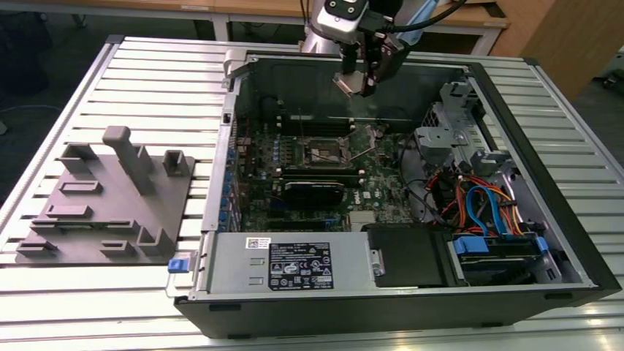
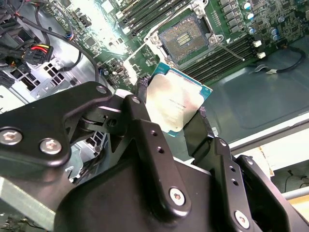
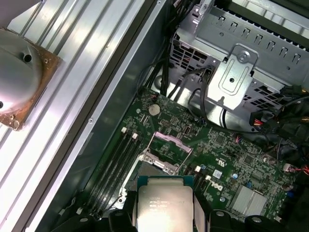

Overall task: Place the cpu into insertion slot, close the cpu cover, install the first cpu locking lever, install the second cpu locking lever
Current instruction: 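Place the cpu into insertion slot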

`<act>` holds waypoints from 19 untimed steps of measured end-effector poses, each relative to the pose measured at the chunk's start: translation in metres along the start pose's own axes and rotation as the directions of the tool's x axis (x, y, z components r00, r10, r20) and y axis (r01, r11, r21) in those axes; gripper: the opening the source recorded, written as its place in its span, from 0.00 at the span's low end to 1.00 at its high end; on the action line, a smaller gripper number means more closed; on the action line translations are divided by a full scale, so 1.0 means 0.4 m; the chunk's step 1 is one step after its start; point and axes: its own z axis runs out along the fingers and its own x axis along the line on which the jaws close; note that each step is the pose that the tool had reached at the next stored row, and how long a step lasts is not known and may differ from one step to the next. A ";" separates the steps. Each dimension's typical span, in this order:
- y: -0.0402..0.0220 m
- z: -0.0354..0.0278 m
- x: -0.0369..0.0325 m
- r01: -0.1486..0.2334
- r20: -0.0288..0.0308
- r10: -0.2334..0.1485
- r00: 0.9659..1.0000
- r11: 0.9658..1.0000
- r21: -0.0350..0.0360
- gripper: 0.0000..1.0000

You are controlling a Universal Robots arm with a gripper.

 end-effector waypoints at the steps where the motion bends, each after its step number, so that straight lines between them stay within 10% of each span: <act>1: 0.000 0.000 0.000 -0.003 0.000 0.003 1.000 1.000 0.000 0.55; 13: 0.000 0.001 0.000 -0.057 0.005 0.057 0.998 0.998 -0.001 0.55; 19: 0.000 0.002 0.000 -0.141 0.012 0.141 0.990 0.990 -0.003 0.55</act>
